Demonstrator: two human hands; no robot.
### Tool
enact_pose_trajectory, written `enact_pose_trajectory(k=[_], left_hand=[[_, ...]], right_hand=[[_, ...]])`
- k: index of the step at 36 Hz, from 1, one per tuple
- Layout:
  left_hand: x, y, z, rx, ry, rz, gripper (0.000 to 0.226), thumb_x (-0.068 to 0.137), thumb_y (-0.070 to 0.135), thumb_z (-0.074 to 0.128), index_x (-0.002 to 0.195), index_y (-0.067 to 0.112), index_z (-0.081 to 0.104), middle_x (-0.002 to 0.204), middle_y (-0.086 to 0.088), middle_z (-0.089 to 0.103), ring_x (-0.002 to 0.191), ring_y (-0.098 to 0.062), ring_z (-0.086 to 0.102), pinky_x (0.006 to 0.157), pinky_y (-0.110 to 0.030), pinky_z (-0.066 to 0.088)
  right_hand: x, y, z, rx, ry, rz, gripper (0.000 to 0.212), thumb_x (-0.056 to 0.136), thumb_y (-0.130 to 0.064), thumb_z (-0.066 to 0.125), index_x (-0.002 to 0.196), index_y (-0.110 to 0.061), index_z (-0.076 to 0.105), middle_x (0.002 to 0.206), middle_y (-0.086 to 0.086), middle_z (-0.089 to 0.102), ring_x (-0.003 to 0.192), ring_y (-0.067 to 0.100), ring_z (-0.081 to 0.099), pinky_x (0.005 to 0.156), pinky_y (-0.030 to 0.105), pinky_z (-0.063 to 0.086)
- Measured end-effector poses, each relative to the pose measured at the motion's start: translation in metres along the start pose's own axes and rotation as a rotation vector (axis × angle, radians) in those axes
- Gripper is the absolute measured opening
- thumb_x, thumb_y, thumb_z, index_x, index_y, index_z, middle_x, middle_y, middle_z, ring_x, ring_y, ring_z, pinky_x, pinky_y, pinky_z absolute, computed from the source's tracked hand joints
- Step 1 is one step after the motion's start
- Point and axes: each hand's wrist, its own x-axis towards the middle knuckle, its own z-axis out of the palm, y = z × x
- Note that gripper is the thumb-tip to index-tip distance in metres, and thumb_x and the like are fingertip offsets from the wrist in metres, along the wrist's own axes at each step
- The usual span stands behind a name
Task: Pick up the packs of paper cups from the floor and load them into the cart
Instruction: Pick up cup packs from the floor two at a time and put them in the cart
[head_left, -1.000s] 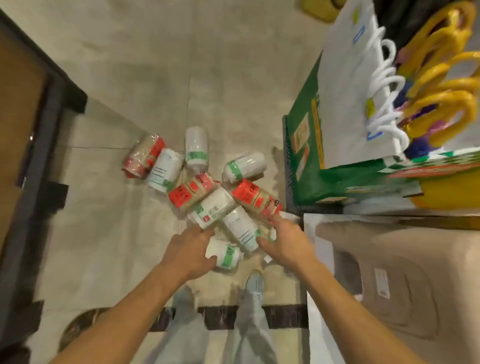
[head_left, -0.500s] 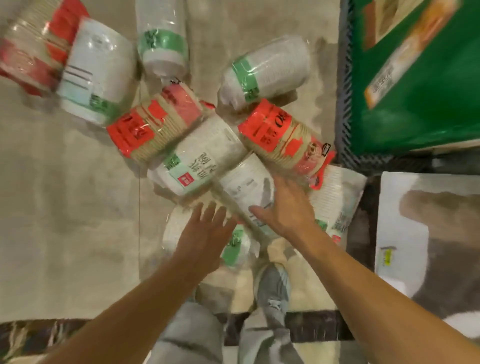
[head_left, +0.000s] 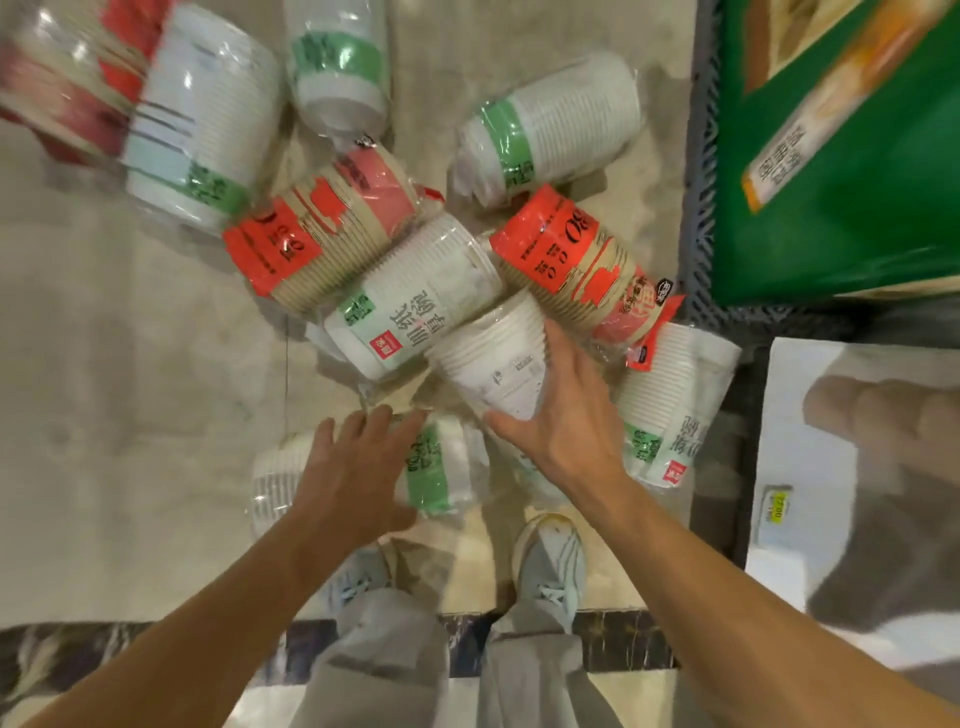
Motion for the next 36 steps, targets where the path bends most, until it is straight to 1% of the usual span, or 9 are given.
enact_pose_trajectory(k=[6,10,14,17,19,22,26,31,36], left_hand=[[-0.115,-0.026,-0.114,-0.494,0.133,-0.211,0.111,0.051,0.069,0.084,0.145,0.031,0.04,0.134,0.004,0.057,0.119,-0.022,0.057,0.095,-0.043,0.051],[-0.209,-0.042,-0.205,-0.88,0.348,-0.343,0.087,0.049,0.056,0.094,0.116,0.049,0.039,0.101,0.03,0.051,0.094,0.017,0.053,0.072,-0.007,0.039],[-0.308,-0.057,-0.295,-1.084,0.556,-0.419,0.082,0.056,0.041,0.097,0.118,0.04,0.043,0.098,0.027,0.056,0.085,0.025,0.055,0.065,0.0,0.04],[-0.391,-0.068,-0.354,-1.198,0.705,-0.491,0.079,0.057,0.039,0.097,0.113,0.04,0.041,0.095,0.03,0.051,0.077,0.019,0.055,0.061,-0.004,0.041],[-0.445,-0.075,-0.385,-1.262,0.788,-0.508,0.076,0.057,0.045,0.096,0.112,0.043,0.044,0.099,0.03,0.055,0.087,0.014,0.055,0.069,-0.009,0.04],[-0.526,-0.083,-0.419,-1.346,0.927,-0.557,0.086,0.054,0.05,0.096,0.124,0.039,0.046,0.108,0.022,0.062,0.099,-0.006,0.064,0.081,-0.032,0.053],[-0.624,-0.086,-0.442,-1.342,1.142,-0.633,0.09,0.05,0.057,0.094,0.126,0.04,0.048,0.109,0.024,0.064,0.097,0.004,0.063,0.07,-0.02,0.049],[-0.719,-0.074,-0.443,-1.322,1.407,-0.772,0.107,0.052,0.061,0.091,0.142,0.038,0.039,0.109,0.03,0.052,0.095,0.004,0.055,0.072,-0.019,0.043],[-0.792,-0.031,-0.418,-1.294,1.644,-0.939,0.098,0.057,0.057,0.091,0.136,0.047,0.035,0.113,0.035,0.05,0.098,0.009,0.054,0.074,-0.016,0.043]], right_hand=[[-0.071,-0.083,-0.103,0.003,0.049,-0.079,0.122,0.07,-0.062,0.083,0.163,-0.029,0.012,0.16,0.004,0.033,0.145,0.026,0.036,0.108,0.054,0.045],[-0.124,-0.166,-0.191,0.077,0.065,-0.169,0.12,0.07,-0.062,0.083,0.163,-0.026,0.016,0.155,0.004,0.04,0.142,0.024,0.038,0.111,0.048,0.041],[-0.19,-0.265,-0.282,0.112,0.114,-0.306,0.118,0.071,-0.059,0.083,0.163,-0.023,0.018,0.159,0.003,0.038,0.143,0.022,0.037,0.113,0.038,0.037],[-0.244,-0.338,-0.343,0.161,0.131,-0.451,0.118,0.068,-0.065,0.078,0.161,-0.024,0.02,0.156,-0.002,0.041,0.141,0.017,0.038,0.112,0.033,0.036],[-0.278,-0.381,-0.376,0.174,0.14,-0.539,0.118,0.066,-0.061,0.081,0.161,-0.027,0.02,0.153,-0.002,0.043,0.14,0.018,0.04,0.112,0.037,0.04],[-0.327,-0.441,-0.415,0.21,0.159,-0.677,0.113,0.064,-0.056,0.086,0.157,-0.034,0.025,0.15,-0.008,0.046,0.137,0.016,0.043,0.106,0.044,0.046],[-0.376,-0.513,-0.442,0.221,0.103,-0.887,0.108,0.061,-0.054,0.088,0.152,-0.029,0.035,0.141,-0.005,0.054,0.132,0.02,0.049,0.105,0.046,0.046],[-0.422,-0.581,-0.438,0.182,-0.047,-1.155,0.112,0.061,-0.054,0.089,0.153,-0.024,0.035,0.144,-0.001,0.054,0.134,0.019,0.048,0.109,0.043,0.044],[-0.472,-0.621,-0.413,0.144,-0.235,-1.353,0.118,0.056,-0.06,0.085,0.156,-0.026,0.032,0.144,0.001,0.054,0.136,0.021,0.049,0.108,0.047,0.046]])
